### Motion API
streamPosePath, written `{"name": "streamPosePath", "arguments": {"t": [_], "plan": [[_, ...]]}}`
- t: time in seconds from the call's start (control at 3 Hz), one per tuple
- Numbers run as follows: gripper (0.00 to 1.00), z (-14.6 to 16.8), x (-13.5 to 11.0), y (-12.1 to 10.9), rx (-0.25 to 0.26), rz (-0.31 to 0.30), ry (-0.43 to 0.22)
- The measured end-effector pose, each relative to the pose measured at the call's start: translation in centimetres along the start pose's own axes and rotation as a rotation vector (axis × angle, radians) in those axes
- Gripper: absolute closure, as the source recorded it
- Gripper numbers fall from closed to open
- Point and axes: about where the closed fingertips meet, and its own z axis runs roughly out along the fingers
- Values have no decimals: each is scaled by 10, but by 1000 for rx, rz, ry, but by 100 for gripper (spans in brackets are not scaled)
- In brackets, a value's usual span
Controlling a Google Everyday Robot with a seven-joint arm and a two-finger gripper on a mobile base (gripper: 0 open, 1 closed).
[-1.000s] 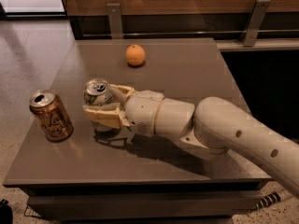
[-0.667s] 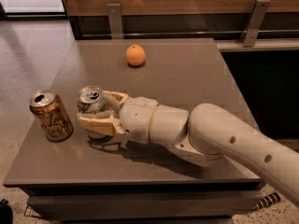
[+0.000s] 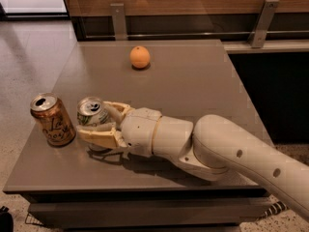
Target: Move 7up can near orange can
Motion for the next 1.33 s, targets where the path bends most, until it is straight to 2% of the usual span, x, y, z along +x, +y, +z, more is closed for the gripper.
{"name": "streamPosePath", "arguments": {"t": [1.0, 1.33], "plan": [[15, 3, -1, 4, -9, -4, 1], [0, 4, -2, 5, -12, -5, 1]]}}
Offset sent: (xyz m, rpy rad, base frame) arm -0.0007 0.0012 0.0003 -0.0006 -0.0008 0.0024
